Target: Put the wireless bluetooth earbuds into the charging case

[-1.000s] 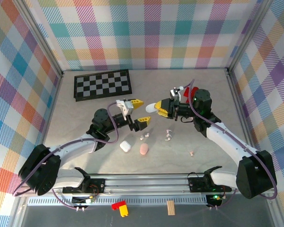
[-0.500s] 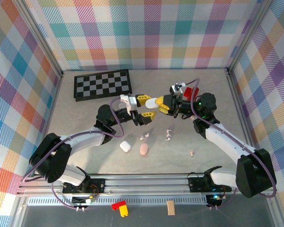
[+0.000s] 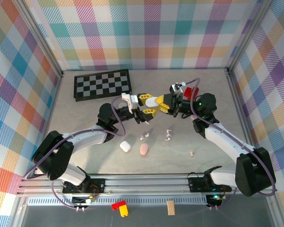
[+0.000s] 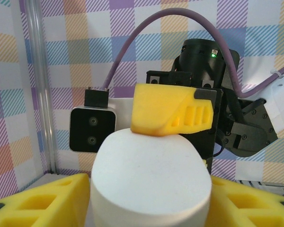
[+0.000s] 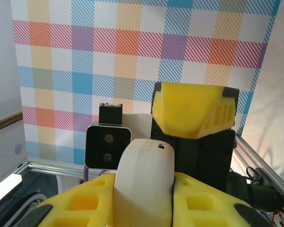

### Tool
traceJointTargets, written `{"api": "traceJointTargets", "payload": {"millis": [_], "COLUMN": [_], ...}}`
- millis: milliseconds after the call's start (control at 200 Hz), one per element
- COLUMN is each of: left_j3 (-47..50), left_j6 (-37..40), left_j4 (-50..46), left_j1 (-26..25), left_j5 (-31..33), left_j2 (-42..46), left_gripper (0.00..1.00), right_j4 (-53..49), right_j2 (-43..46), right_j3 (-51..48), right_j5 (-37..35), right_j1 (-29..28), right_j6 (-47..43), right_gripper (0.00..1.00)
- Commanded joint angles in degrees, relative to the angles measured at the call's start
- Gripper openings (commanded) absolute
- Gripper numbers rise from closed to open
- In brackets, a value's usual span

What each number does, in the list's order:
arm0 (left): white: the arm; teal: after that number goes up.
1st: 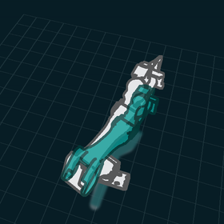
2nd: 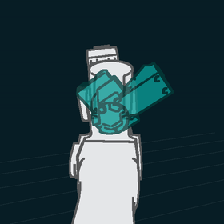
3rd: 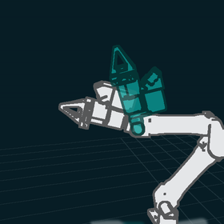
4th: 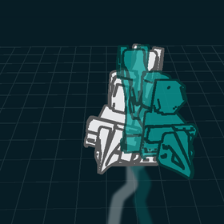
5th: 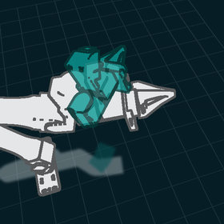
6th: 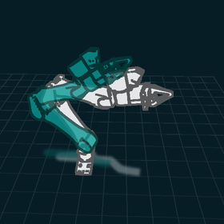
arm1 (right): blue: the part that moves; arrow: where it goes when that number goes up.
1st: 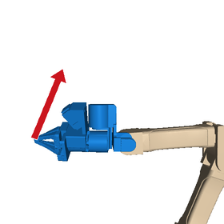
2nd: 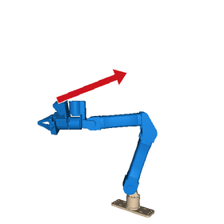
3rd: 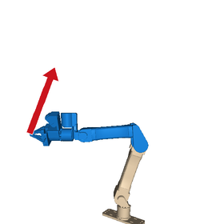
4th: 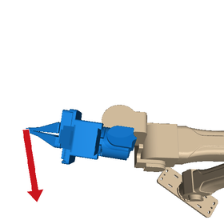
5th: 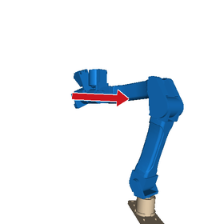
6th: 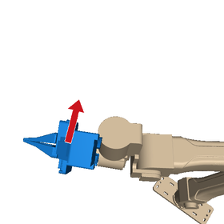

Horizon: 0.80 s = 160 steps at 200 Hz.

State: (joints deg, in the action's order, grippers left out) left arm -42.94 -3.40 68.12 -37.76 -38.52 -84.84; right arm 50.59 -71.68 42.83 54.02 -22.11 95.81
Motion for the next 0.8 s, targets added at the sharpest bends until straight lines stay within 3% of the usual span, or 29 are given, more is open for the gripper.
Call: {"api": "traceJointTargets", "payload": {"millis": [0,525,795], "left_j3": [-1.36,-1.38,-0.68], "left_j6": [1.16,1.37,3.28], "left_j4": [3.63,3.08,0.94], "left_j1": [-0.91,-1.18,-1.27], "left_j5": [-0.94,-1.25,-0.50], "left_j2": [-0.57,0.00,1.49], "left_gripper": [0.55,0.39,0.32], "right_j4": [3.20,-0.97,-4.48], "right_j2": [-0.20,-0.15,0.47], "right_j3": [-0.12,-0.25,-0.10], "right_j5": [-0.63,-0.71,-1.20], "right_j1": [0.14,0.14,0.14], "right_j6": [0.69,-0.93,-3.50], "right_gripper": [0.25,0.25,0.31]}}
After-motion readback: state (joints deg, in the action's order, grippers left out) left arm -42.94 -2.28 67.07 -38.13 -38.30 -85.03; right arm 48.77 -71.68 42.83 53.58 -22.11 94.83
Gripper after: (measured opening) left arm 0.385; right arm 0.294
